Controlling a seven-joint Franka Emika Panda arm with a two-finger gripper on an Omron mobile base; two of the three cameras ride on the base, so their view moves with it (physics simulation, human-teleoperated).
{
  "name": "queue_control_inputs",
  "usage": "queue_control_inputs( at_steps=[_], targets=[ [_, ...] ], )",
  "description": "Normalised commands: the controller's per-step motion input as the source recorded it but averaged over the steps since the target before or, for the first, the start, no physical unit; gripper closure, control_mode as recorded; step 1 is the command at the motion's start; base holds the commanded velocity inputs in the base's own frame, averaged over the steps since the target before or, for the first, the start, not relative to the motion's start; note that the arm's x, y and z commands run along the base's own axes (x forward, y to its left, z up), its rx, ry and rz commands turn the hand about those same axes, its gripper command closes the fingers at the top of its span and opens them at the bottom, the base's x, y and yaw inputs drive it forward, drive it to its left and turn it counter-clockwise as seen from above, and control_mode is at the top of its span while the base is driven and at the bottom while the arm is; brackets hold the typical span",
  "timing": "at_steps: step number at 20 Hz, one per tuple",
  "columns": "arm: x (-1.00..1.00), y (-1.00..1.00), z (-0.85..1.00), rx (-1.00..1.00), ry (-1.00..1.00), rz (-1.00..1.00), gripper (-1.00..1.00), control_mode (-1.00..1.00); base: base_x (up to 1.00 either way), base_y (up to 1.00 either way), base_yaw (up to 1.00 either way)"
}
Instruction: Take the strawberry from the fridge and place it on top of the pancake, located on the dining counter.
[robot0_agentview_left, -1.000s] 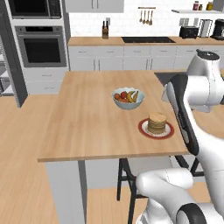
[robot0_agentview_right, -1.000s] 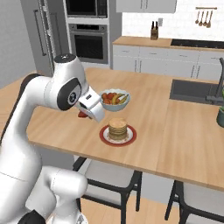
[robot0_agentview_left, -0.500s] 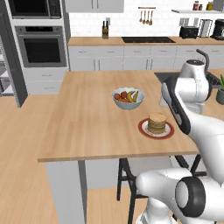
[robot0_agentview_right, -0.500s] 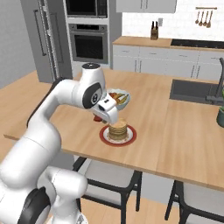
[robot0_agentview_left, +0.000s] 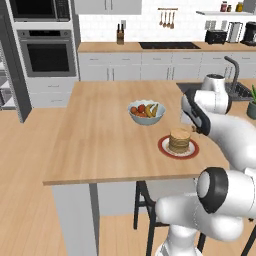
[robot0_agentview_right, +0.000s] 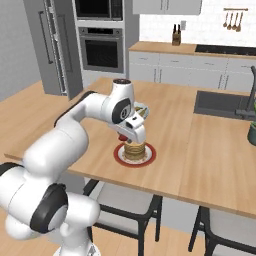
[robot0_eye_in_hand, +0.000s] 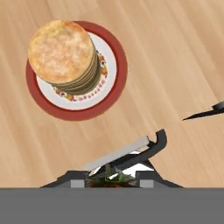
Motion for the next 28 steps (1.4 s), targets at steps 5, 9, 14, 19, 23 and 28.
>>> queue_control_inputs(
  at_steps=[5,9,14,19,23,28],
  targets=[
    [0.56,-0.01,-0.21,0.0,0.07,0.0,1.0,-1.0,0.0,0.0,0.0],
    [0.66,0.0,-0.31,0.0,0.05,0.0,1.0,-1.0,0.0,0.0,0.0],
    [0.6,0.0,-0.36,0.0,0.01,0.0,1.0,-1.0,0.0,0.0,0.0],
    [0.51,0.0,-0.26,0.0,0.02,0.0,1.0,-1.0,0.0,0.0,0.0],
    [0.43,0.0,-0.28,0.0,0.01,0.0,1.0,-1.0,0.0,0.0,0.0],
    [0.41,0.0,-0.29,0.0,0.0,0.0,1.0,-1.0,0.0,0.0,0.0]
  ],
)
